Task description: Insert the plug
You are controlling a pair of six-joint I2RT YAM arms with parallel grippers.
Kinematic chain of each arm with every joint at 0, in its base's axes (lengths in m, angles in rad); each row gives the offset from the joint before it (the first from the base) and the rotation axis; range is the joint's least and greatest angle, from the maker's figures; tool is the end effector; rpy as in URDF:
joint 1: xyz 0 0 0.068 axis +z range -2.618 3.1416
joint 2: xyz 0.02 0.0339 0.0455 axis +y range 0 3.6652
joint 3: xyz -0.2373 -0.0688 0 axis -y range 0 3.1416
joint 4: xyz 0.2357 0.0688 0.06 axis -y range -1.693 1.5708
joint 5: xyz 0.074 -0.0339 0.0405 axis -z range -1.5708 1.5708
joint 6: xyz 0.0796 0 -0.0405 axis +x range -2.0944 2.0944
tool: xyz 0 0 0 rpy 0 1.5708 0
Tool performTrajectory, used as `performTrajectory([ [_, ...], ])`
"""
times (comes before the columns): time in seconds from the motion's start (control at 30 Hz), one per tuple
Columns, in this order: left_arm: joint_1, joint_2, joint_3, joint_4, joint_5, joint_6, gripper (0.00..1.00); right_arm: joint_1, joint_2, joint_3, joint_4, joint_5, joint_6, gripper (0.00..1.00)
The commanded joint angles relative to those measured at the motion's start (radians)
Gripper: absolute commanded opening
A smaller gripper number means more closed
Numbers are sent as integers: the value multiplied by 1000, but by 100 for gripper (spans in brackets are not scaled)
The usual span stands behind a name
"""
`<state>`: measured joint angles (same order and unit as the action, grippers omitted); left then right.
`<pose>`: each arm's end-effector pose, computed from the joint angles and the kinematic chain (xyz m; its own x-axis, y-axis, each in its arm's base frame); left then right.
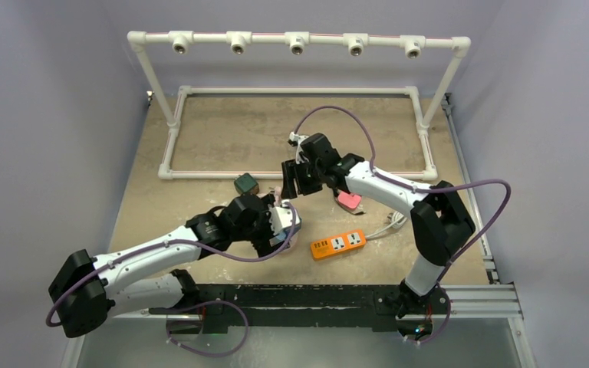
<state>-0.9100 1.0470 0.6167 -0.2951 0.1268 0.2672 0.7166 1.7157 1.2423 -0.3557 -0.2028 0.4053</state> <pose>0.1486 -0.2075 0.1737 -0.1706 0.6462 -0.7438 0.9189 0.3769 0.1166 0.2866 0.2709 0.1822 -0.8051 -0.1891 -0.5623 -0.4663 0.7876 0.4028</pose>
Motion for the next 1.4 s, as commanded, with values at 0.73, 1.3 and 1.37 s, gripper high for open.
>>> performTrajectory([
  [0.73, 51, 41, -15, 61, 23, 70, 78, 54, -70, -172, 74, 152, 21, 39],
  [1.3, 81, 7, -31, 48, 165, 67, 83, 55, -95, -49, 17, 200, 15, 55],
  [1.37, 82, -4, -31, 54, 144, 40, 87, 54, -87, -35, 31, 176, 16, 57],
])
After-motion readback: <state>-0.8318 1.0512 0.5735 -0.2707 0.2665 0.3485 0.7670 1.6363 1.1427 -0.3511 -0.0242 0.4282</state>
